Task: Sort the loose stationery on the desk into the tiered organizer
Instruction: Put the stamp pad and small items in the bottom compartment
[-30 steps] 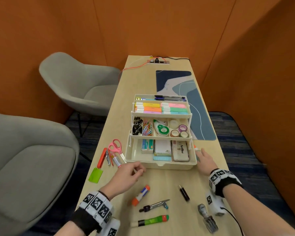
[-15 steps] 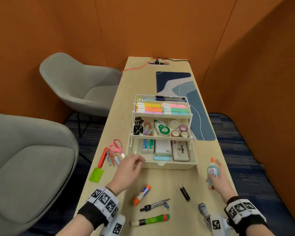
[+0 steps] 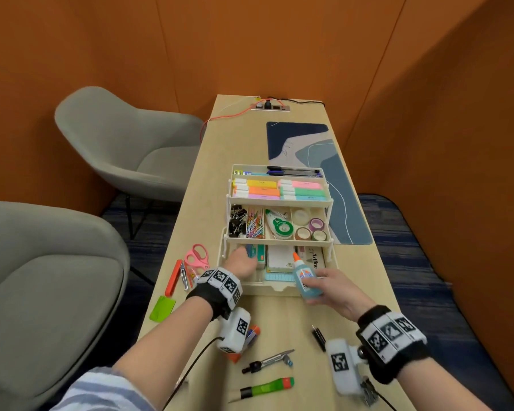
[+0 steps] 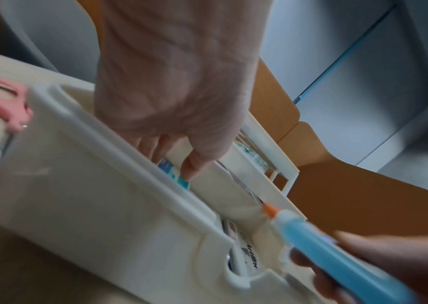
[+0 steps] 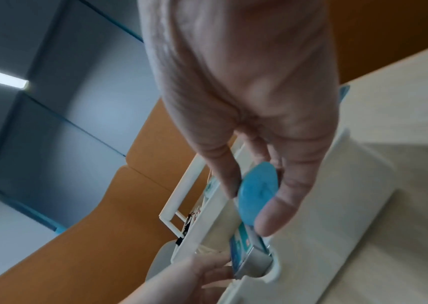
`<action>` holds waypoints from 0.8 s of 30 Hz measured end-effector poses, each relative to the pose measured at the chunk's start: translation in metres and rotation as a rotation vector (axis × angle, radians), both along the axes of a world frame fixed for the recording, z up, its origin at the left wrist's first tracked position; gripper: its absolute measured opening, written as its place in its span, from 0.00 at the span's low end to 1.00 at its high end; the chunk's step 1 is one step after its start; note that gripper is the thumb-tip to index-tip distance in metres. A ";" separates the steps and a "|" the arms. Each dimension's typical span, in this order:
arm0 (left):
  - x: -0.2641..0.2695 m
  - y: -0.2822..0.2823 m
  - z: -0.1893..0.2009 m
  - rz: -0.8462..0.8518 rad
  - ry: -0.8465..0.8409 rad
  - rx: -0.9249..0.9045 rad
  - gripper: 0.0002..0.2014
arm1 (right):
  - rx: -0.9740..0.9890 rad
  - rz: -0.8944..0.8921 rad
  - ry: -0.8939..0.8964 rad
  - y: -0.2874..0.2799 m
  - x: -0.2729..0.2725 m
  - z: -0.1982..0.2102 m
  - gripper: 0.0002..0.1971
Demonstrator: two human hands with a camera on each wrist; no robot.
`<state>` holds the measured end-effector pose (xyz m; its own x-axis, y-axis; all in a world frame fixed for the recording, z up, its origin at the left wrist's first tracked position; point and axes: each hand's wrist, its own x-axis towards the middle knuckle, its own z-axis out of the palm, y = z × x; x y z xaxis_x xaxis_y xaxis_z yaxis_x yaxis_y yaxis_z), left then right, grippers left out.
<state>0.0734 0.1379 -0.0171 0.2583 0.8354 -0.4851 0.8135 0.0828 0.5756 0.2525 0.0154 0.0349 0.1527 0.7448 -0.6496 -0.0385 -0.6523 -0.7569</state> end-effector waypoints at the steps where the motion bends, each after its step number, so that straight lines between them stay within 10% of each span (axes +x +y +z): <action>1: -0.003 -0.001 0.002 -0.027 0.011 0.004 0.20 | -0.052 -0.073 0.091 0.010 -0.002 -0.004 0.16; 6: -0.022 -0.024 0.028 -0.167 -0.070 0.132 0.22 | -0.182 -0.382 0.461 0.043 -0.010 -0.014 0.18; 10: -0.051 -0.052 0.041 -0.164 -0.225 0.234 0.19 | -0.226 -0.327 0.389 0.050 -0.007 -0.016 0.16; 18: -0.091 -0.078 0.022 -0.095 -0.296 0.254 0.13 | 0.027 0.511 -1.194 0.060 -0.011 -0.021 0.11; 24: -0.102 -0.086 0.014 -0.097 -0.325 0.216 0.11 | 0.092 0.935 -1.668 0.058 -0.005 -0.034 0.12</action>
